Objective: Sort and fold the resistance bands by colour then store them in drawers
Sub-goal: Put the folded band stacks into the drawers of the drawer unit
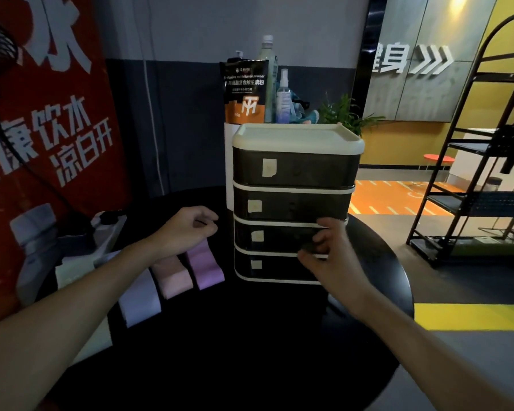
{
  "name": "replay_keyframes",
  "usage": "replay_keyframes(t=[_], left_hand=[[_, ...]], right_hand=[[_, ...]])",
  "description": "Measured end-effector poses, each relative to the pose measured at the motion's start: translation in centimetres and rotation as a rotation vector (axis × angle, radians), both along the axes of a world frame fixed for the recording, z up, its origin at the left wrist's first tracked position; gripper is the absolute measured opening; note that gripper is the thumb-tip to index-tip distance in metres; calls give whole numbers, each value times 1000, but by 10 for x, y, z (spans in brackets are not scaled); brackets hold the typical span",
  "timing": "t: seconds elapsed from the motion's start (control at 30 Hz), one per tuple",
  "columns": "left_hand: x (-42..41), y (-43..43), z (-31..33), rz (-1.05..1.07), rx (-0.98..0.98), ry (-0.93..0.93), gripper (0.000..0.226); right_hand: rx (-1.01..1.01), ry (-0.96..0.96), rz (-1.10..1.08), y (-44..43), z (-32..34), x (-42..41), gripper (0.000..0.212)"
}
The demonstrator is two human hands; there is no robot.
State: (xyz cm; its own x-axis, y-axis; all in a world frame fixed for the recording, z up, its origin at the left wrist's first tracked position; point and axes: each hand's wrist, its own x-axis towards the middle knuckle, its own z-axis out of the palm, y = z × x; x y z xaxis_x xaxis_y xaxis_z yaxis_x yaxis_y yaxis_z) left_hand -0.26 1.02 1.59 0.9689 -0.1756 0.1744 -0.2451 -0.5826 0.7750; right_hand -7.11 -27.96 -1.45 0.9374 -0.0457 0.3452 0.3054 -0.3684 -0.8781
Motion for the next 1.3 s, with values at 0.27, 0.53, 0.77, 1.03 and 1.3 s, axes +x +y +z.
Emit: replay_keyframes(t=[0.27,0.53,0.77,1.03,1.3], left_hand=[[30,41,-10,-10,305,-5,23],[68,66,-25,-50,540,125,47],[97,61,-32,-132,656,219,15],[106,56,-36,-152,734,199,24],[103,50,-37,-122,603,168,20]], right_hand=[[-286,-1,304,91,-40,-5,37],[-579,-44,330,132,-56,-4,70],[-659,31,327,134,-65,4,82],[-648,51,318,134,-67,9,83],[-642,45,315,134,-68,7,82]])
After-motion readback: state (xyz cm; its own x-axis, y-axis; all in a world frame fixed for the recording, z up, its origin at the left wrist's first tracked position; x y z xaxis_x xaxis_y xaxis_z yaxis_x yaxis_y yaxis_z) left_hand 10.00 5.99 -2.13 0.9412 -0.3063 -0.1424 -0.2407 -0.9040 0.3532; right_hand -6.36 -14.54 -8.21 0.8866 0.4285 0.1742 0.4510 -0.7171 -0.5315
